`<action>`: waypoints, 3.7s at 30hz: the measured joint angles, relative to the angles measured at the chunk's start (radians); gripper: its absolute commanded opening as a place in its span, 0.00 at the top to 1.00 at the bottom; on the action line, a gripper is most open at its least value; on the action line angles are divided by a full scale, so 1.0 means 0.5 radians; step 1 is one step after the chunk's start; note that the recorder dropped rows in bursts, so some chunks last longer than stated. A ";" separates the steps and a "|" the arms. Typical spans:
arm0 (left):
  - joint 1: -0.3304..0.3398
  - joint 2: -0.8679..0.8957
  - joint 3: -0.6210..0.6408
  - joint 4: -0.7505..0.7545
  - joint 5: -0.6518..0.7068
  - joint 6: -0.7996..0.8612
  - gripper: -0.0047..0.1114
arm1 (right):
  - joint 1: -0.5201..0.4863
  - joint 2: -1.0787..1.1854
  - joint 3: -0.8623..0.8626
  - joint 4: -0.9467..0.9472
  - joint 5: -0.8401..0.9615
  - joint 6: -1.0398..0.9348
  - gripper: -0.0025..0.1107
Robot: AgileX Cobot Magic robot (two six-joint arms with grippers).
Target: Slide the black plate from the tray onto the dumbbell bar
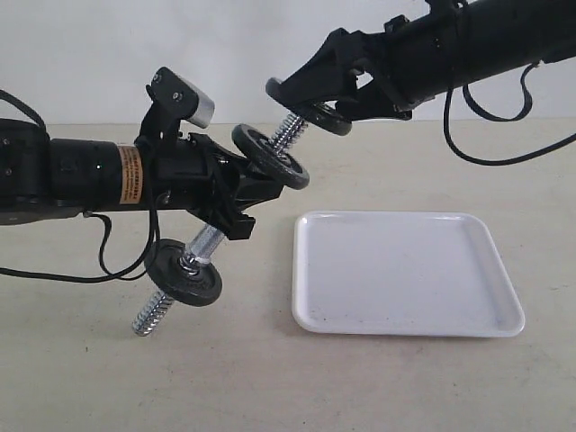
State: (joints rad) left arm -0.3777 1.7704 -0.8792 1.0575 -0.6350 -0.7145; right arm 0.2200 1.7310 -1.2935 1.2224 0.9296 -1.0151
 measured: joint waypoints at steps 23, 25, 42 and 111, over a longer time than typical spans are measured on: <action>0.036 0.016 -0.091 -0.356 1.808 -0.055 0.92 | 0.025 -0.024 -0.004 -0.096 0.121 0.028 0.98; 0.038 0.016 -0.091 -0.356 1.836 -0.059 0.92 | 0.025 -0.024 -0.004 -0.096 0.082 0.028 0.98; 0.018 0.035 -0.091 0.160 0.912 -0.315 0.92 | 0.025 -0.024 -0.004 -0.103 -0.049 0.037 0.98; -0.022 0.597 -0.179 -0.866 0.503 -0.336 0.92 | 0.025 -0.024 -0.004 -0.103 -0.013 0.040 0.98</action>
State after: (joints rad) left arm -0.3884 2.0689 -0.9686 0.6245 -0.3834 -0.8823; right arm 0.2324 1.7191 -1.2952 1.1707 0.9233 -0.9949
